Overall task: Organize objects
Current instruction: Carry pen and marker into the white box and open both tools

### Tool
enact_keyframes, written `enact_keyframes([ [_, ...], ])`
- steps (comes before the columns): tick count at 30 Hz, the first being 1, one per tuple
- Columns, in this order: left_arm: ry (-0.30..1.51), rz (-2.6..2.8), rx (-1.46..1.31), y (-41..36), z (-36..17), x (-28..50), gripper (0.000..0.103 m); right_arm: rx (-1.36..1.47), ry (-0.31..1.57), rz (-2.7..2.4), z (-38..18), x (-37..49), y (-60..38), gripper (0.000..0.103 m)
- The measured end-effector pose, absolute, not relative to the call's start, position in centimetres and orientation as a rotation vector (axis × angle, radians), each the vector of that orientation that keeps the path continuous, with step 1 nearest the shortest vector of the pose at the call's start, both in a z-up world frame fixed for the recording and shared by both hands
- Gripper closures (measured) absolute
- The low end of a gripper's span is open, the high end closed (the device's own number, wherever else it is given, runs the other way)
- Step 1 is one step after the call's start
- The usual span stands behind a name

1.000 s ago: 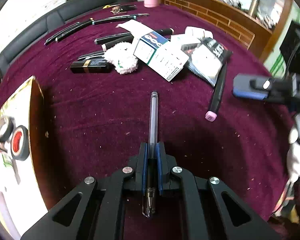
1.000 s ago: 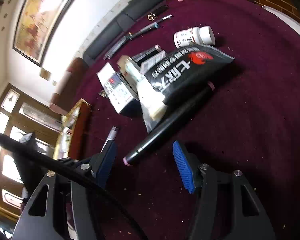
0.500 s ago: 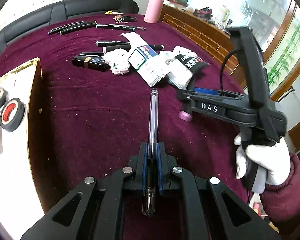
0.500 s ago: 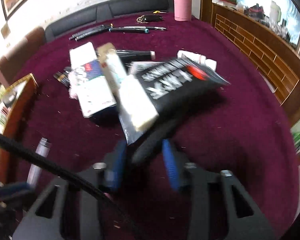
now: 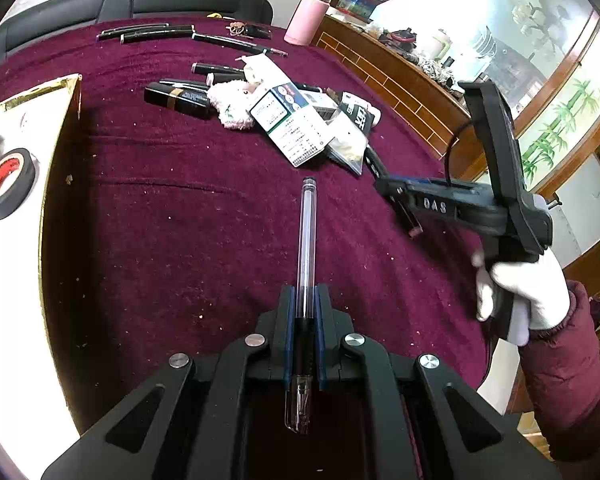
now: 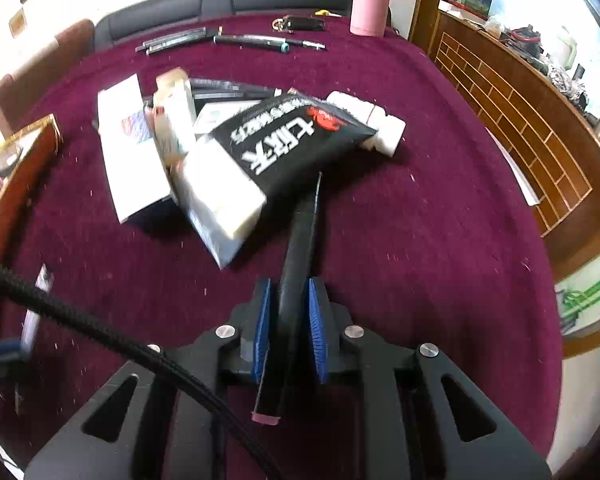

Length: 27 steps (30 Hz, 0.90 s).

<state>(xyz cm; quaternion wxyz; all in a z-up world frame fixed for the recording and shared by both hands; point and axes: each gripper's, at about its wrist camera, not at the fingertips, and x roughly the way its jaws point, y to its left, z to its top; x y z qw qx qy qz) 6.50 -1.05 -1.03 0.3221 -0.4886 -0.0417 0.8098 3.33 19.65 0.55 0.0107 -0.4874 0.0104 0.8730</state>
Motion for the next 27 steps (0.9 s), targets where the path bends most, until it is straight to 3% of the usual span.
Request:
enact_keyframes([
  [5,-0.113,2.147,-1.263,-0.9,-0.7,7.1,0.096,-1.554,0.384,2.773,0.5,4.0,22.8,0.089],
  [12,-0.214,2.15,-1.278,-2.6,-0.5,7.3,0.096,-1.581,1.635,2.642,-4.6,7.7,30.4,0.09],
  [15,-0.257,2.161,-1.289,-3.7,-0.6,7.4,0.096,-1.494,2.044,2.543,-6.1,9.5,31.5,0.09],
  [21,-0.384,2.203,-1.276,-7.2,-0.1,7.5,0.096,-1.475,2.395,2.497,-6.0,10.7,28.5,0.09],
  [27,-0.521,2.308,-1.241,-13.1,1.2,7.0,0.096,-1.713,2.394,2.562,-3.4,7.1,21.0,0.09],
])
